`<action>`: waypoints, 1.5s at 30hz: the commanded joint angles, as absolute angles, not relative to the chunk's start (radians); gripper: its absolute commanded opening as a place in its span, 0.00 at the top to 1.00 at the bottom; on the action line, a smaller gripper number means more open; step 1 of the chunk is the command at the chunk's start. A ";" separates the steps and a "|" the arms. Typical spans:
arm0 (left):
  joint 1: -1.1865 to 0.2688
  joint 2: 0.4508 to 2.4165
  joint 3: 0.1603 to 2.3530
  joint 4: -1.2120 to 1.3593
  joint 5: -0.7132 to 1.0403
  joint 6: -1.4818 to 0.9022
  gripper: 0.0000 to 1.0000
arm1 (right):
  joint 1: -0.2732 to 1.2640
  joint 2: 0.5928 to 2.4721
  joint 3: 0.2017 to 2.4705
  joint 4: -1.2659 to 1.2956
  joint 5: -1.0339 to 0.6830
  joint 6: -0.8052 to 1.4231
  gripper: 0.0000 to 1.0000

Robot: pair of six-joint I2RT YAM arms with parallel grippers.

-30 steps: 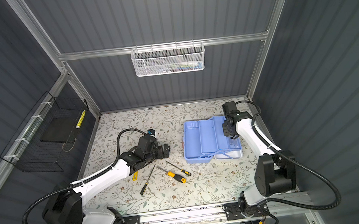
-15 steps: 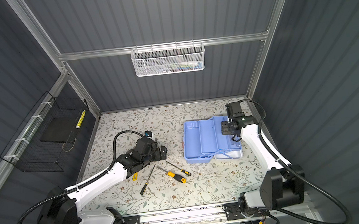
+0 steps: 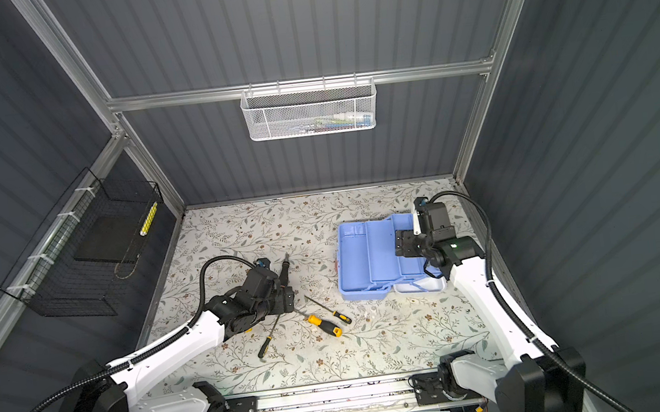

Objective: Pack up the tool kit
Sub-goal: 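Lower left gripper to the thin yellow-handled screwdriver while right lifts away, then grasp the yellow-handled screwdriver with the left gripper and lift it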

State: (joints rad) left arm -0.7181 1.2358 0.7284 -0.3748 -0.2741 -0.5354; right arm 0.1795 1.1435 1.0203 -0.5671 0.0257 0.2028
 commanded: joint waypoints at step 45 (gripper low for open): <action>-0.736 1.249 0.522 -0.468 -0.129 -0.707 0.60 | 0.367 1.079 0.922 -0.445 0.085 0.261 0.08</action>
